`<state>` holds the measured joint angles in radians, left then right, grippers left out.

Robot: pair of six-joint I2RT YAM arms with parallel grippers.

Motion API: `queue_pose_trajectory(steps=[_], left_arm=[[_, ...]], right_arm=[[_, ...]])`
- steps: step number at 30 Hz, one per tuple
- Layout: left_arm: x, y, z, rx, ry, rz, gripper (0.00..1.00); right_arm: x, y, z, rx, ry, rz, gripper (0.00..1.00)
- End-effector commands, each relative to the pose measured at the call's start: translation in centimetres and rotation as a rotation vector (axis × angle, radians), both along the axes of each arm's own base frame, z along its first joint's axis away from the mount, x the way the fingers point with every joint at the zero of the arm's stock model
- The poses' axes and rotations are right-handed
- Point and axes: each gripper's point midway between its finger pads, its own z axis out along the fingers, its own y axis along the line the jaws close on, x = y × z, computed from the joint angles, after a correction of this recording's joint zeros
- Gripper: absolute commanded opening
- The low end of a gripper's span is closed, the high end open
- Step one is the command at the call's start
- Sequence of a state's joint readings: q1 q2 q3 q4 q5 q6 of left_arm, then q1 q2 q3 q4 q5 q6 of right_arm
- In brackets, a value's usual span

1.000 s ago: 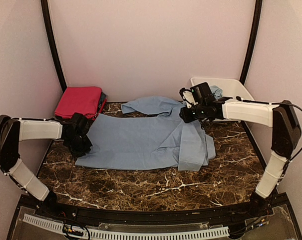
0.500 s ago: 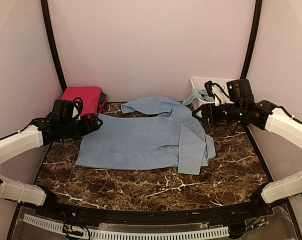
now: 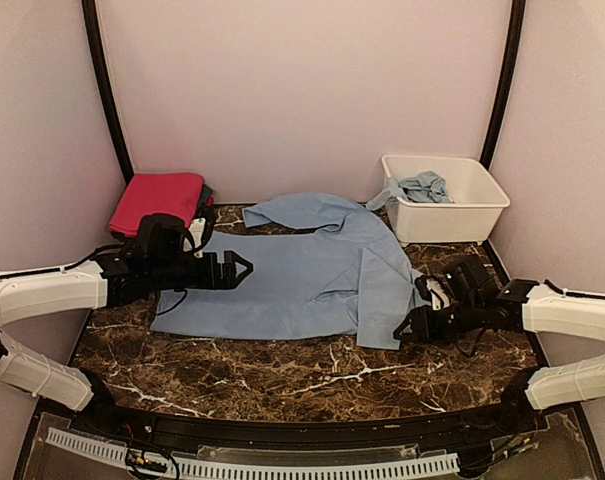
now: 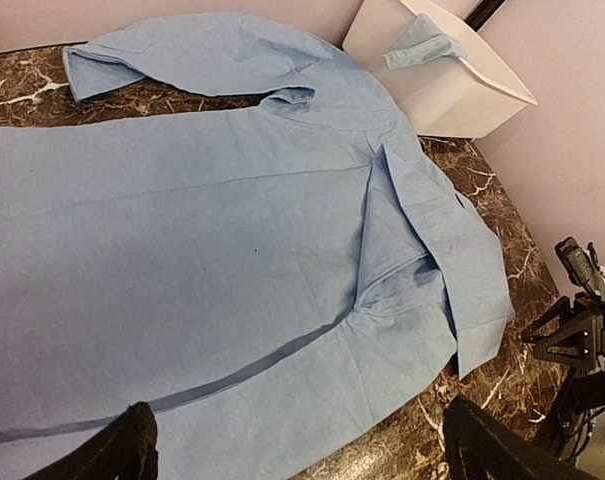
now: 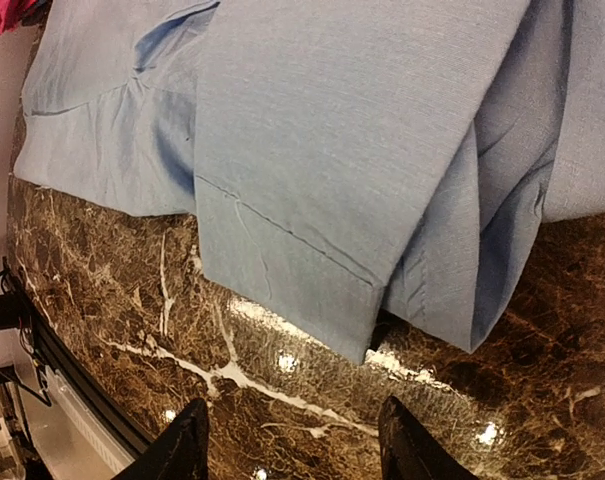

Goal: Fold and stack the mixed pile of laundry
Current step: Smooth out the 1/3-folded shirt at the center of the board.

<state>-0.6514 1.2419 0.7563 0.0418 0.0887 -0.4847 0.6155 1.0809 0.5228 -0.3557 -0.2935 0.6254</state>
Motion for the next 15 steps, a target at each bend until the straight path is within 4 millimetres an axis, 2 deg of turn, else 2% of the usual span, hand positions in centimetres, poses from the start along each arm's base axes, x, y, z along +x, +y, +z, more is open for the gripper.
queue_pose_trajectory(steps=[1,10,15], left_arm=[[0.5,-0.3,2.1,-0.023,-0.073,0.001,0.99],[0.5,0.0,2.7,-0.030,-0.098,0.013,0.99],[0.6,0.4,2.2,-0.015,-0.096,0.039,0.99]], right_arm=[[1.0,0.5,-0.9,0.049,-0.001,-0.080,0.54],[1.8,2.2,-3.3,0.087,0.039,-0.068,0.50],[2.1,3.7,-3.2,0.159,0.035,-0.049,0.33]])
